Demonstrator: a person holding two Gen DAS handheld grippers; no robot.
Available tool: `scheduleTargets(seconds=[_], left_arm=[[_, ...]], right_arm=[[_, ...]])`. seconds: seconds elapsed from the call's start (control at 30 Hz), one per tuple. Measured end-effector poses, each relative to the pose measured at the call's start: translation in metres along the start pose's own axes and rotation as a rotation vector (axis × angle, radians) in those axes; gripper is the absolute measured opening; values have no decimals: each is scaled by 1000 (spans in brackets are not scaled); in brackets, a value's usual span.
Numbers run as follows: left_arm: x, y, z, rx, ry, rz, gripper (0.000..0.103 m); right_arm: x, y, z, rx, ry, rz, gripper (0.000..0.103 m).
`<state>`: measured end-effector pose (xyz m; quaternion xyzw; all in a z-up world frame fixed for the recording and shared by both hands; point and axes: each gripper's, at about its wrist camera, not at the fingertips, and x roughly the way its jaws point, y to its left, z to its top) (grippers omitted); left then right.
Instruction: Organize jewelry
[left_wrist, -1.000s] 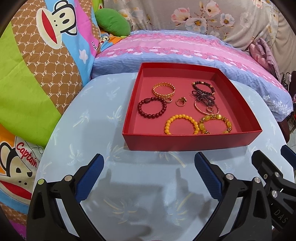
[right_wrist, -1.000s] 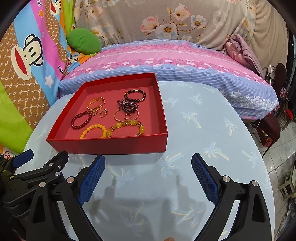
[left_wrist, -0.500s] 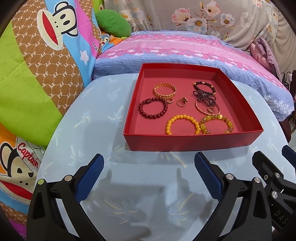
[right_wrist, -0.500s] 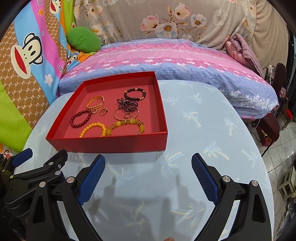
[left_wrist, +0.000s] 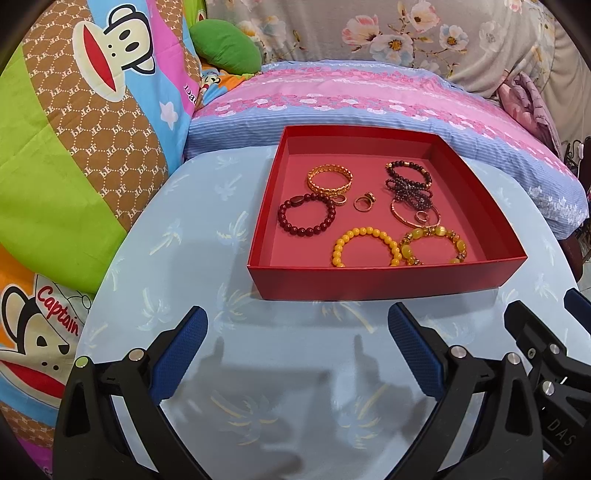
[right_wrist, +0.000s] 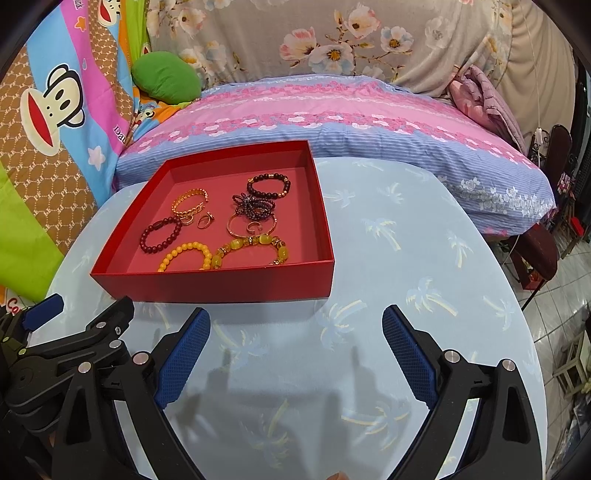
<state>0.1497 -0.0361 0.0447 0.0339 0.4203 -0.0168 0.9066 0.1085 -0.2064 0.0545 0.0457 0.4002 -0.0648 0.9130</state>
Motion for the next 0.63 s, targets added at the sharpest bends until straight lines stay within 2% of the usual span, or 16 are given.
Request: scheduleTargets(seconds=[0.63], left_arm=[[-2,2,2,-6,-1,-5,93]], right_arm=[[1,-2,-4,4,-4,1,91]])
